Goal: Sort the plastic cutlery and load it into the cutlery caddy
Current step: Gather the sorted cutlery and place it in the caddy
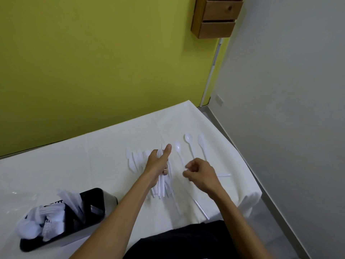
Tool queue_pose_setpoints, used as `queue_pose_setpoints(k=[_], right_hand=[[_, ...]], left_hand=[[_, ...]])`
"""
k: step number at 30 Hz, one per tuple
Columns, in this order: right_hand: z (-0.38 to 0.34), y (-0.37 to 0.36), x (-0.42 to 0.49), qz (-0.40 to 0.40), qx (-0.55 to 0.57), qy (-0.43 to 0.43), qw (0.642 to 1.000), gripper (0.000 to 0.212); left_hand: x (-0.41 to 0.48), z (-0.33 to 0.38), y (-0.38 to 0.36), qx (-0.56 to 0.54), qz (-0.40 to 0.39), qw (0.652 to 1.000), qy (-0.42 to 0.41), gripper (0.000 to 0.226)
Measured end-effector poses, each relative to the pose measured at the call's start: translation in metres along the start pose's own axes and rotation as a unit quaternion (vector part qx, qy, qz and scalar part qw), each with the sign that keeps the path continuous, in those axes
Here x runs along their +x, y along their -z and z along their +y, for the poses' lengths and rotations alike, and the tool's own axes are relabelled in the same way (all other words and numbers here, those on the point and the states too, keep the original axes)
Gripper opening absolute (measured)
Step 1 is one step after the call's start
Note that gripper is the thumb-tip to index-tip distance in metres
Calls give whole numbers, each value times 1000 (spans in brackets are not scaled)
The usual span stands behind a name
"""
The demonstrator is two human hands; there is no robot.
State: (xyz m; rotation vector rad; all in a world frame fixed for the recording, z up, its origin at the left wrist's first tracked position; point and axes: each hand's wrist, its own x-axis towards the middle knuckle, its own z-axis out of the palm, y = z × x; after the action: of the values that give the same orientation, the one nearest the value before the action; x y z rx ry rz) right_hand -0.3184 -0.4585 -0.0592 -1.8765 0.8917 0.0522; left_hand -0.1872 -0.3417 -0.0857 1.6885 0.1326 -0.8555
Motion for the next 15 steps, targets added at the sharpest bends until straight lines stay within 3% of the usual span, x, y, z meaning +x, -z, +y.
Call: queue_pose_setpoints(k=[3,6,10,12,15], right_hand=[[-15,-11,-4,-46,-41,70,996,11],[-10,-8,1,-80,-79,86,990,10],[28,19,19,56,-221,55,972,20],[48,29,24,62,-288,8,955,26],[68,31,30,48,-281,-22,958,27]], left_hand=[[-1,0,-3,22,-1,1000,-13,52],[1,-2,-1,18,12,999,-26,25],[5,-5,9,6,46,999,-23,11],[6,-9,11,4,49,999,-18,9],[3,-11,6,-11,37,999,-12,9]])
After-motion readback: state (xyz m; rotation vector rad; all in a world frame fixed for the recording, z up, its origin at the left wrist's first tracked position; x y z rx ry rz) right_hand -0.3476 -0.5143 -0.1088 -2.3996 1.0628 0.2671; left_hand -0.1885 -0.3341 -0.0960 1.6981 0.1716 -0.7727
